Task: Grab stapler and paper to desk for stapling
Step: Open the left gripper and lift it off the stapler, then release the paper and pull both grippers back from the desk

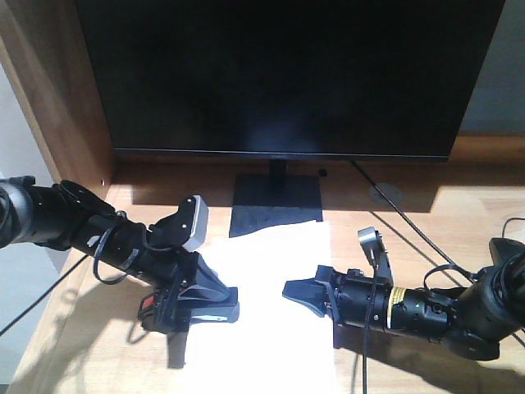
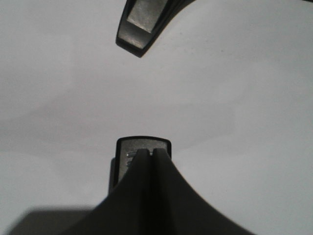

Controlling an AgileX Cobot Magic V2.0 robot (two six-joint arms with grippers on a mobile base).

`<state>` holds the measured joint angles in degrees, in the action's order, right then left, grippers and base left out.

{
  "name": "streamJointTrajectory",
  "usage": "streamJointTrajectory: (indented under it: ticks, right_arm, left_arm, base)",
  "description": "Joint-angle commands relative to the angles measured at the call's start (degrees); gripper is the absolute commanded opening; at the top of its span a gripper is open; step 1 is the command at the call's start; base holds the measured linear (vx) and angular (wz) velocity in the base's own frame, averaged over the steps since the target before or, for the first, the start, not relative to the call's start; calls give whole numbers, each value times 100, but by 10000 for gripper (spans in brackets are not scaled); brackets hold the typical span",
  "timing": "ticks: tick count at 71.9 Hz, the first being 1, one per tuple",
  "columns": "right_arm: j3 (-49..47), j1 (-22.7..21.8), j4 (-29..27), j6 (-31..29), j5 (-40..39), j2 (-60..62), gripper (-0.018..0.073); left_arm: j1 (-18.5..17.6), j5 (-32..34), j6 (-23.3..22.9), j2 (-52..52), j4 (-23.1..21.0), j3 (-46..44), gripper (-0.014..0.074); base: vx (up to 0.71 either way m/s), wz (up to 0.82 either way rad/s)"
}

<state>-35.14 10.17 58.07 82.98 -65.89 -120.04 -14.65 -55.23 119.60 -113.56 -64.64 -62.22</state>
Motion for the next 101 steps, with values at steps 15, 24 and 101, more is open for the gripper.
streamJointTrajectory:
  ticks: [15, 24, 101]
  right_arm:
    - [-66, -4, -38, -84, -1103, 235, -1]
    - [-66, -4, -38, -84, -1103, 235, 1]
    - [-66, -4, 106, -725, 1785, 1641, 572]
  left_arm:
    - [-28, 251, -206, 1171, 278, -2, -8]
    - [-28, 255, -204, 1567, 278, -2, -8]
    - [-28, -28, -647, 1804, 243, -2, -8]
  base:
    - [0, 0]
    - [0, 0]
    - [0, 0]
